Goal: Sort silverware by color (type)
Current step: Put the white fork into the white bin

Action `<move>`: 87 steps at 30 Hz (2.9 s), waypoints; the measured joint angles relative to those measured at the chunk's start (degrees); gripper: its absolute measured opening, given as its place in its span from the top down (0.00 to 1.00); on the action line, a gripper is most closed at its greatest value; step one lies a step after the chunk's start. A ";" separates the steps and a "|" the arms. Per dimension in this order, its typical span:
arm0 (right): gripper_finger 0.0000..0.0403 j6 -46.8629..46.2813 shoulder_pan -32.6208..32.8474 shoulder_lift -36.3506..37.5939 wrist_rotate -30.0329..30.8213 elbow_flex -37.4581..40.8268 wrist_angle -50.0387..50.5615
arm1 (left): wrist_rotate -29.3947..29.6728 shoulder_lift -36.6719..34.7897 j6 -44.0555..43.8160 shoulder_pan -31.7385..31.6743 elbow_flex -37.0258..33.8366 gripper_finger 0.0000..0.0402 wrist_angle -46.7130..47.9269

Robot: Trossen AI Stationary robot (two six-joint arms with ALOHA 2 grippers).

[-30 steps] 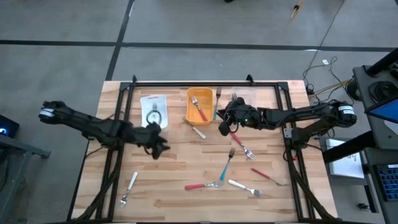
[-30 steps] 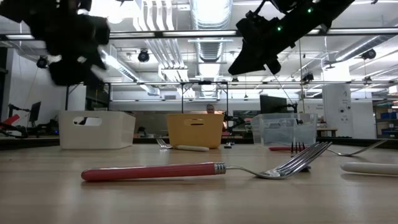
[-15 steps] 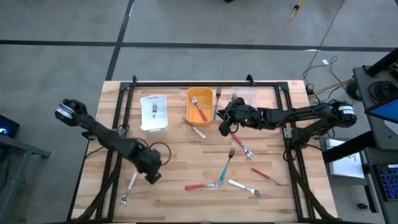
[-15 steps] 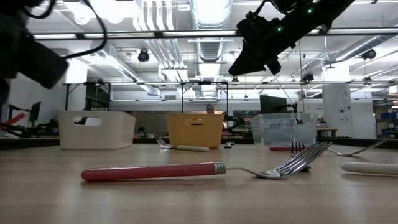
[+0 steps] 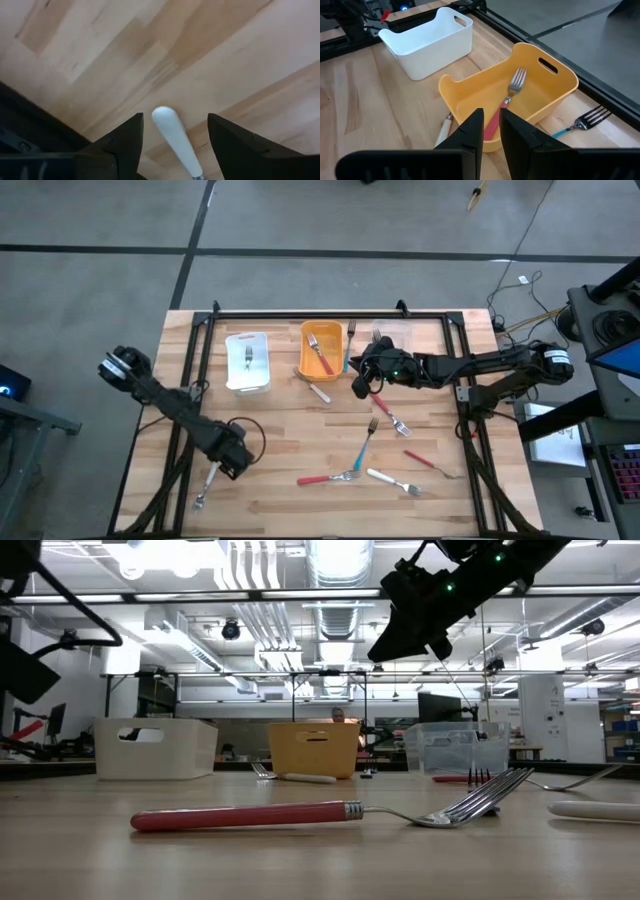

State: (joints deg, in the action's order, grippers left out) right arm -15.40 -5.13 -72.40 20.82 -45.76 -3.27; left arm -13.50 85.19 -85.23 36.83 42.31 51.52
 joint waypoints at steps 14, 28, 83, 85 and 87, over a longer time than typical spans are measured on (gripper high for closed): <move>0.87 0.00 0.04 -0.02 0.00 0.52 0.02 | 0.82 -0.37 -10.42 8.32 -2.50 0.50 -6.81; 0.87 -0.13 0.04 -0.02 0.00 0.79 0.00 | 2.67 0.72 -6.82 8.56 -2.54 0.77 -8.96; 0.87 -1.57 1.40 -0.02 0.00 0.81 -0.18 | 20.22 8.70 94.38 -11.44 10.18 0.86 -6.94; 0.87 -1.57 1.53 -0.02 0.00 0.81 -0.16 | 20.04 8.72 96.78 -11.44 10.18 0.86 -6.70; 0.87 -1.70 1.56 -0.02 0.00 0.81 -0.09 | 20.04 8.62 98.05 -11.51 10.18 0.86 -6.61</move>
State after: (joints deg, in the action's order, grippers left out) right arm -17.10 -3.56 -72.42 20.82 -44.95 -3.36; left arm 6.55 93.81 12.82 25.31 52.49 44.91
